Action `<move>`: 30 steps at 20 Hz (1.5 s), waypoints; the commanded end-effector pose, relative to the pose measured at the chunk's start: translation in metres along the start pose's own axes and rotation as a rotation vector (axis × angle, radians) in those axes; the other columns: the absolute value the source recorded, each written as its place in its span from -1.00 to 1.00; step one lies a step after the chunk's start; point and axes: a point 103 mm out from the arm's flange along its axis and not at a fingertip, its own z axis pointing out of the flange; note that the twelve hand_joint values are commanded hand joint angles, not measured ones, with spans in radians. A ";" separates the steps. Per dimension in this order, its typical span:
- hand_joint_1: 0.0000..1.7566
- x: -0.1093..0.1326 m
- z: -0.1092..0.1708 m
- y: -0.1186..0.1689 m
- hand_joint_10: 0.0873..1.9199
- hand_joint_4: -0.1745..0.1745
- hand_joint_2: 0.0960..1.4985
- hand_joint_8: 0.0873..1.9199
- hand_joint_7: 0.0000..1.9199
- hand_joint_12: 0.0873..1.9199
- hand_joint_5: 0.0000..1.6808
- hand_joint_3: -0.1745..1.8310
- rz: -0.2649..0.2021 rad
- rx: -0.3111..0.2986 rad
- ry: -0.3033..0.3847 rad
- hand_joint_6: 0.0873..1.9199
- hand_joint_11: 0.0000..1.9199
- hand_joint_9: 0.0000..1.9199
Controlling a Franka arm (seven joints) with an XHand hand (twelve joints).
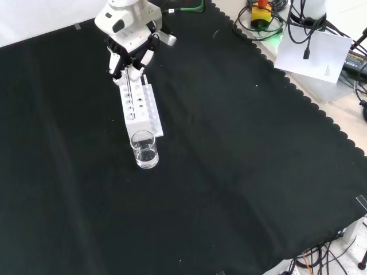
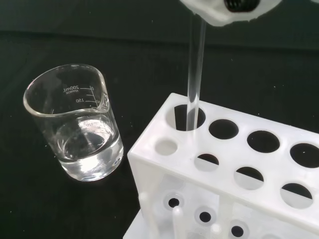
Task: Put the glass rod back on the white test tube rack.
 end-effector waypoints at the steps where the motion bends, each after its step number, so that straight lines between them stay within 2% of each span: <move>1: 0.68 0.001 -0.002 0.000 -0.34 -1.00 0.18 -0.20 -0.08 -0.11 -0.19 -1.00 0.000 -0.002 -0.003 -0.04 0.86 0.84; 13: 0.69 0.001 -0.014 -0.003 -0.32 -1.00 0.17 -0.22 -0.11 -0.10 -0.22 -1.00 0.012 -0.009 -0.014 -0.05 0.88 0.84; 22: 0.69 -0.001 -0.028 -0.007 -0.30 -1.00 0.15 -0.24 -0.21 -0.09 -0.36 -1.00 0.023 -0.020 -0.030 -0.04 0.88 0.82; 30: 0.67 -0.005 -0.038 -0.011 -0.30 -1.00 0.13 -0.26 -0.27 -0.09 -0.38 -1.00 0.034 -0.018 -0.025 -0.04 0.89 0.81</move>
